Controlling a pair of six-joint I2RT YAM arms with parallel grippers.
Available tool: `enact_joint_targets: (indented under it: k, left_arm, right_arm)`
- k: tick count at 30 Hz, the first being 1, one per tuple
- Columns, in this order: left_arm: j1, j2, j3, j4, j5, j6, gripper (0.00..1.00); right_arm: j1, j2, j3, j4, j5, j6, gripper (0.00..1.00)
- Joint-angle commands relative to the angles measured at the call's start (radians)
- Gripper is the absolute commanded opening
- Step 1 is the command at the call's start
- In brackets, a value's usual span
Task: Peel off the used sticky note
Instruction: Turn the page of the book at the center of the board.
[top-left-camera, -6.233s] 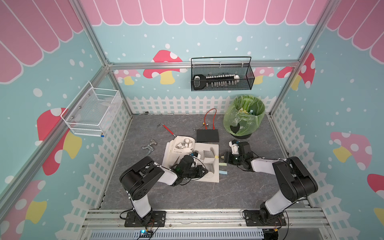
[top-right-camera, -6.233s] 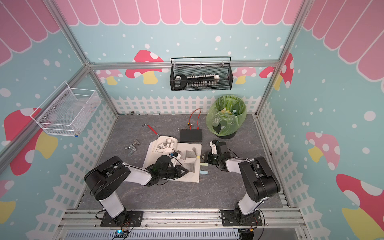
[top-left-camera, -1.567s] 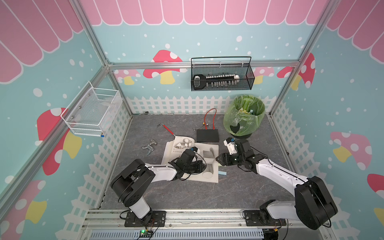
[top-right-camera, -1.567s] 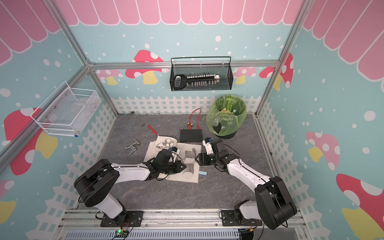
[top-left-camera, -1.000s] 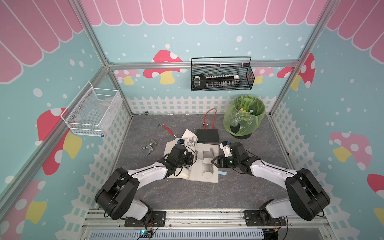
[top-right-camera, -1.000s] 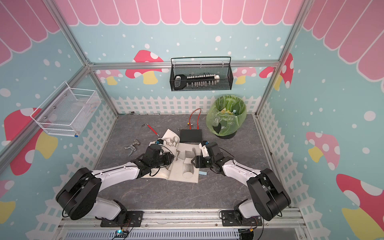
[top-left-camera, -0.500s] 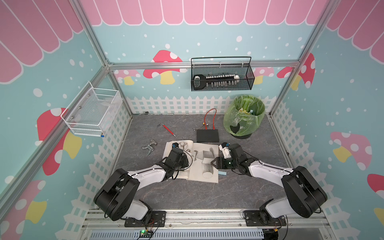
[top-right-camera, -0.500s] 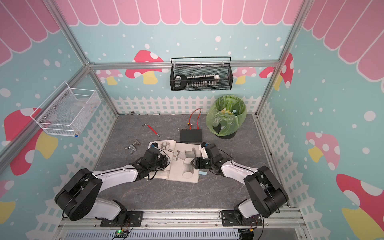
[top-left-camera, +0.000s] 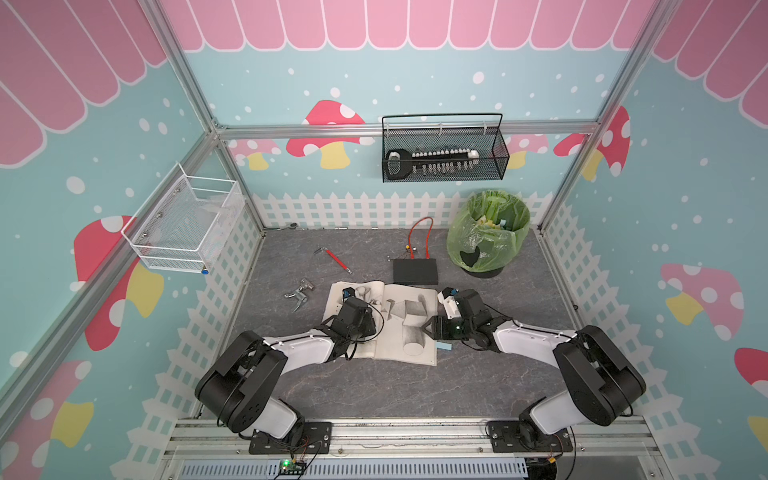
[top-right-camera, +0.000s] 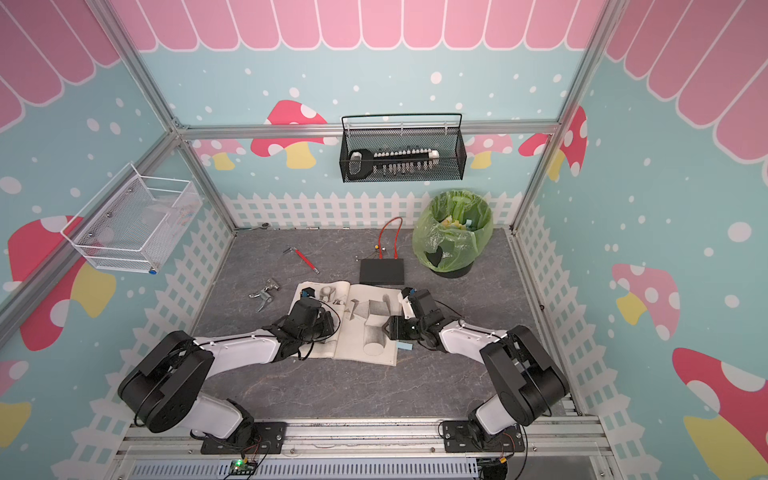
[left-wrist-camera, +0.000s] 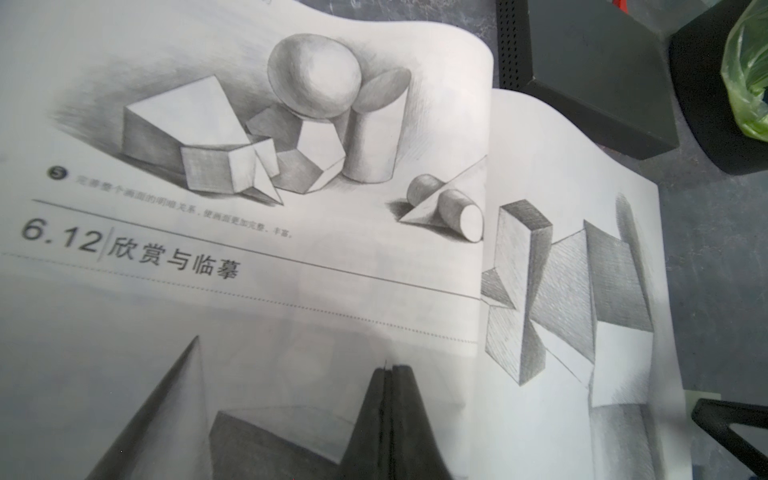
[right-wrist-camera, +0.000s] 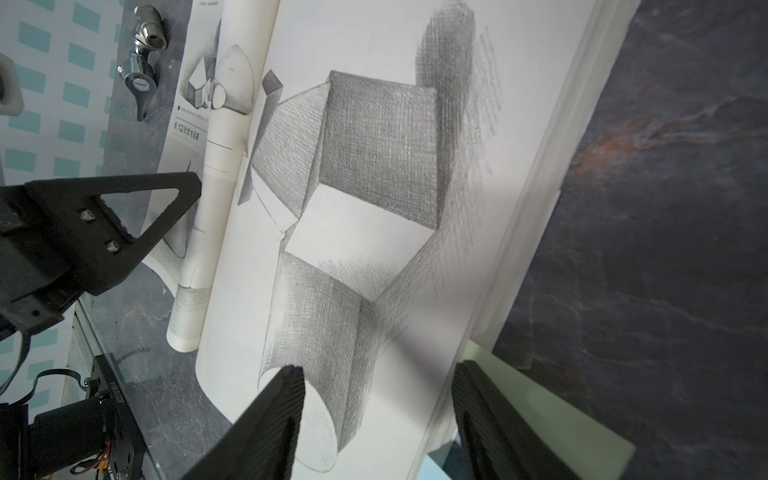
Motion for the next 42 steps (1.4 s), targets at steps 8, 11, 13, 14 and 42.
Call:
enact_joint_targets:
  k: [8,11,13,14,42]
  left_arm:
    - [0.001,0.039,-0.040,-0.068,0.022,-0.010,0.06]
    - [0.001,0.038,-0.042,-0.066,0.024,-0.009,0.06]
    - [0.000,0.038,-0.043,-0.065,0.025,-0.010,0.06]
    - [-0.001,0.039,-0.043,-0.064,0.026,-0.010,0.06]
    - [-0.008,0.064,-0.032,-0.059,0.037,-0.005,0.06]
  right_arm:
    - [0.009,0.052,0.003,0.041,-0.005,0.010,0.63]
    - [0.010,0.053,0.011,0.043,-0.010,0.011,0.62]
    - [0.015,0.052,0.017,0.043,-0.012,0.012,0.63]
    - [0.017,0.050,0.022,0.041,-0.013,0.011,0.63]
    - [0.041,0.065,0.080,0.016,0.002,0.000,0.62]
